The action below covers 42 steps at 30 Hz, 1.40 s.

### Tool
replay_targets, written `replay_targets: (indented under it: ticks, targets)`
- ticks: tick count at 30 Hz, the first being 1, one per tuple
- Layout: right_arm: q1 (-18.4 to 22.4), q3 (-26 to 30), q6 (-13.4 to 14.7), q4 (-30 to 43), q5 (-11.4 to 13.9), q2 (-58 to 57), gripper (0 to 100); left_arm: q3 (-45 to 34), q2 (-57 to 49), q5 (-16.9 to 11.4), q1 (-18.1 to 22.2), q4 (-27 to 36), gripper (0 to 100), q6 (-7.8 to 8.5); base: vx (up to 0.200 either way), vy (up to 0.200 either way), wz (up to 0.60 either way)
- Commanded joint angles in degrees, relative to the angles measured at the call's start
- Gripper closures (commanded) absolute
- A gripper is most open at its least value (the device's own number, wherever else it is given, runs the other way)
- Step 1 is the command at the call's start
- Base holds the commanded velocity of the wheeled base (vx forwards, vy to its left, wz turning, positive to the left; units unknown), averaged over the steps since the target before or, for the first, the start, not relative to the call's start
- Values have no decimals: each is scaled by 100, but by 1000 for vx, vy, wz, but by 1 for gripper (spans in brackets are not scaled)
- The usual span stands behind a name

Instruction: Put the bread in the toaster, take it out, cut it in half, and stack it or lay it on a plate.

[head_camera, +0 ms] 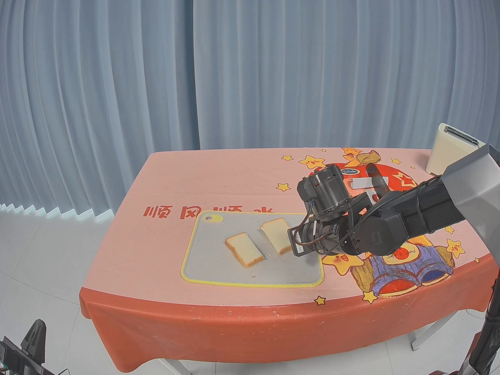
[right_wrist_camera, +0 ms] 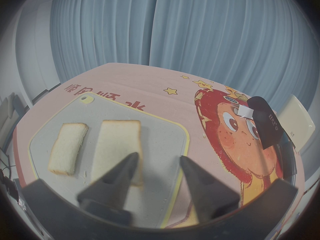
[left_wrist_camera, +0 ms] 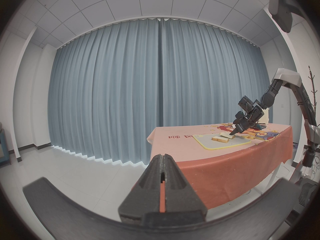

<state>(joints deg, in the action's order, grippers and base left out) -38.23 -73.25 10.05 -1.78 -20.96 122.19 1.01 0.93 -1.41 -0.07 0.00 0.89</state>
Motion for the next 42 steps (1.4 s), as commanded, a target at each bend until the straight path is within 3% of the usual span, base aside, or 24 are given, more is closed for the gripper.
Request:
replay_targets:
  ticks: [1, 12, 18, 35, 42]
  targets:
    - [0, 57, 33, 2, -14, 25, 100, -101, -93, 1, -1, 0, 100, -1, 0, 0, 0]
    - [0, 101, 68, -68, -75, -160, 100, -101, -93, 1, -1, 0, 100, -1, 0, 0, 0]
    - [0, 276, 129, -51, -75, -828, 100, -101, -93, 1, -1, 0, 100, -1, 0, 0, 0]
    - [149, 1322, 156, -94, -75, -2296, 100, -101, -93, 1, -1, 0, 100, -1, 0, 0, 0]
    - [422, 1656, 173, -94, -75, -2937, 100, -101, -93, 1, -1, 0, 100, -1, 0, 0, 0]
